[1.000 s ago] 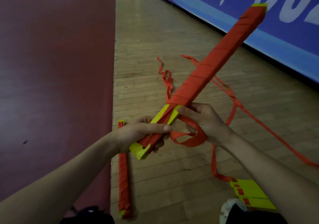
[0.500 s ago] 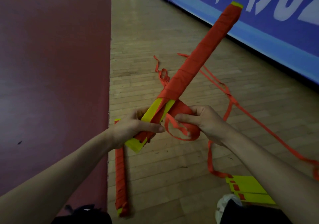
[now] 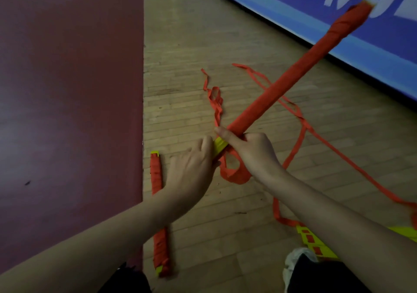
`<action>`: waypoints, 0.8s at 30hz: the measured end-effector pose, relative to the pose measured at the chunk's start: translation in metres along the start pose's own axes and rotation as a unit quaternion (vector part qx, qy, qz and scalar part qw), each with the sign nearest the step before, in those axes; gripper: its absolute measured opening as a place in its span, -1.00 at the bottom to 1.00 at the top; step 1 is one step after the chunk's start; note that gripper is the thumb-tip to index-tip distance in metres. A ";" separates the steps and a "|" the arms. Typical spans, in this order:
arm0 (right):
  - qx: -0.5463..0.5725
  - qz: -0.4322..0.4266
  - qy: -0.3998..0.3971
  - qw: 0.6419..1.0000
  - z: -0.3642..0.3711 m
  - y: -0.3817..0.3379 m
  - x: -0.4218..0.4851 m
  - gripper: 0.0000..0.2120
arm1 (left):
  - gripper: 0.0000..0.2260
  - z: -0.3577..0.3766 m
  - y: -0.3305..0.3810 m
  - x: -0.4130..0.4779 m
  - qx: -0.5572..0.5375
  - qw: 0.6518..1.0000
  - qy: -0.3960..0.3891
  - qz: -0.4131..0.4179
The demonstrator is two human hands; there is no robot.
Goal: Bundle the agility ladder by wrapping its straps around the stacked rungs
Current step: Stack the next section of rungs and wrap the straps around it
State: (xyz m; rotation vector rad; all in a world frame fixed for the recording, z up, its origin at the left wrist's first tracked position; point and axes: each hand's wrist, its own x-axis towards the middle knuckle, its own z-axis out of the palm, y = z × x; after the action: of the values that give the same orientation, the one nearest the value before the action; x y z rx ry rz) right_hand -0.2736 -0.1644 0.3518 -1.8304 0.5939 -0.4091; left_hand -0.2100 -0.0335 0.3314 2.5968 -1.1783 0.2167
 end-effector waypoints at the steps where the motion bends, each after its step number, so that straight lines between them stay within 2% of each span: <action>1: 0.013 0.004 0.002 1.000 0.000 0.000 0.000 -0.60 | -0.60 0.002 0.002 -0.001 0.005 1.000 0.018 0.013; 3: 0.035 0.019 0.008 0.999 0.001 0.002 0.001 -0.62 | -0.62 0.004 0.002 -0.003 -0.003 0.998 0.040 0.041; 5: 0.054 0.021 0.011 0.998 -0.002 0.006 0.004 -0.61 | -0.62 0.001 0.003 -0.002 -0.049 0.997 0.021 0.052; 7: 0.066 0.018 -0.005 0.998 -0.007 0.005 0.006 -0.61 | -0.62 -0.009 0.002 0.004 -0.164 0.985 -0.054 0.019; 8: 0.079 0.016 -0.019 0.997 -0.010 0.004 0.007 -0.62 | -0.61 -0.017 -0.001 0.007 -0.250 0.962 -0.106 -0.014; 11: 0.150 0.019 -0.047 0.987 -0.020 -0.003 0.008 -0.73 | -0.52 -0.036 -0.013 0.015 -0.499 0.836 -0.204 -0.103; 13: 0.202 0.019 -0.067 0.977 -0.024 -0.003 0.009 -0.71 | -0.55 -0.040 -0.021 0.014 -0.613 0.740 -0.251 -0.118; 15: 0.231 0.009 -0.086 0.969 -0.025 -0.003 0.009 -0.67 | -0.56 -0.041 -0.025 0.011 -0.672 0.667 -0.294 -0.130; 18: 0.240 -0.007 -0.109 0.965 -0.025 -0.003 0.009 -0.69 | -0.36 -0.037 -0.028 0.006 -0.717 0.579 -0.360 -0.143; 20: 0.238 -0.023 -0.123 0.963 -0.026 -0.004 0.009 -0.74 | -0.36 -0.035 -0.027 0.004 -0.730 0.555 -0.378 -0.130; 21: 0.234 -0.028 -0.130 0.963 -0.027 -0.004 0.009 -0.76 | -0.42 -0.034 -0.025 0.003 -0.732 0.557 -0.373 -0.123; 24: 0.230 -0.026 -0.153 0.961 -0.031 -0.005 0.010 -0.82 | -0.67 -0.034 -0.022 0.004 -0.711 0.612 -0.329 -0.112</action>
State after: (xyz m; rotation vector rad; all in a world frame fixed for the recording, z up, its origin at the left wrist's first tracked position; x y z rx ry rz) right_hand -0.2814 -0.1924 0.3666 -1.4236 0.2118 -0.2628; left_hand -0.1916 -0.0119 0.3604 1.2064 -0.5766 -1.2884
